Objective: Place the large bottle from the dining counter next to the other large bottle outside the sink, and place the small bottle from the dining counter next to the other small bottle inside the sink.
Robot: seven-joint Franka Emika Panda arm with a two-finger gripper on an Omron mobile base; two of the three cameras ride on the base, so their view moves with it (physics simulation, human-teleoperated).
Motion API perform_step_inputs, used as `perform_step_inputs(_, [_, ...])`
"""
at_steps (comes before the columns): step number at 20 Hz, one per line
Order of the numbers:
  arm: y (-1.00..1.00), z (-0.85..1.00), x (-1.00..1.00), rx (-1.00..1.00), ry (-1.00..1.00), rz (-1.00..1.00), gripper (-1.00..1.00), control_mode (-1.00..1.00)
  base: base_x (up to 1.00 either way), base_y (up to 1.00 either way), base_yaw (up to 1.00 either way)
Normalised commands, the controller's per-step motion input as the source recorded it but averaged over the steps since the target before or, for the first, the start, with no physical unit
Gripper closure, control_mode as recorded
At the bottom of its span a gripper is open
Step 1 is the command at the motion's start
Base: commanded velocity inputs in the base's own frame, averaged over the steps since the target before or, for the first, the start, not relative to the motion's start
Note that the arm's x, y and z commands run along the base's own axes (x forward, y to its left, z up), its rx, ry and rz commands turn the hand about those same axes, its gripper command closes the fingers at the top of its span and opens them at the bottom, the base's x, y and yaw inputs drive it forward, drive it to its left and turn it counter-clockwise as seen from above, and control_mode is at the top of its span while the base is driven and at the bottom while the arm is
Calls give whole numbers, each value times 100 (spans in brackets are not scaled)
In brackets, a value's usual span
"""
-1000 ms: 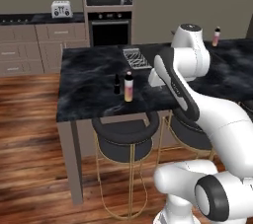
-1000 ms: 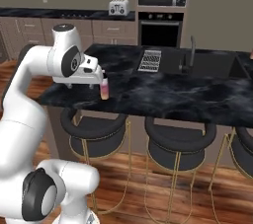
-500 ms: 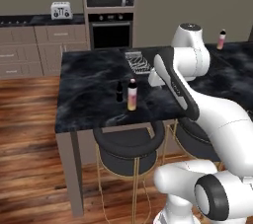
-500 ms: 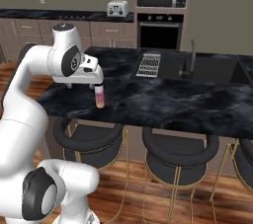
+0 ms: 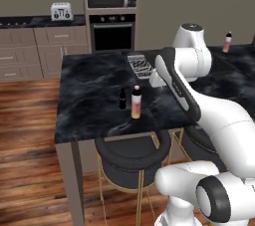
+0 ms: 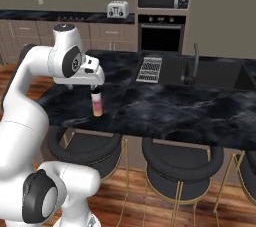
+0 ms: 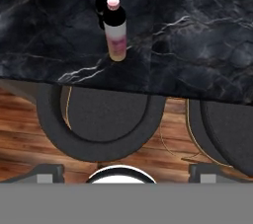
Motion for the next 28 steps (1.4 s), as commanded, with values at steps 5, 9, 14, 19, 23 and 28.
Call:
perform_step_inputs(5, [0,0,0,0,0,0,-100,100,38,0,0])
perform_step_inputs(9, [0,0,0,0,0,0,-100,100,33,0,0])
perform_step_inputs(14, [0,0,0,0,0,0,-100,100,3,0,0])
perform_step_inputs(19, [0,0,0,0,0,0,-100,-100,0,0,0])
perform_step_inputs(23, [0,-5,0,3,0,0,-100,-100,0,0,0])
perform_step_inputs(28, [5,-25,0,1,0,0,-100,-100,0,0,0])
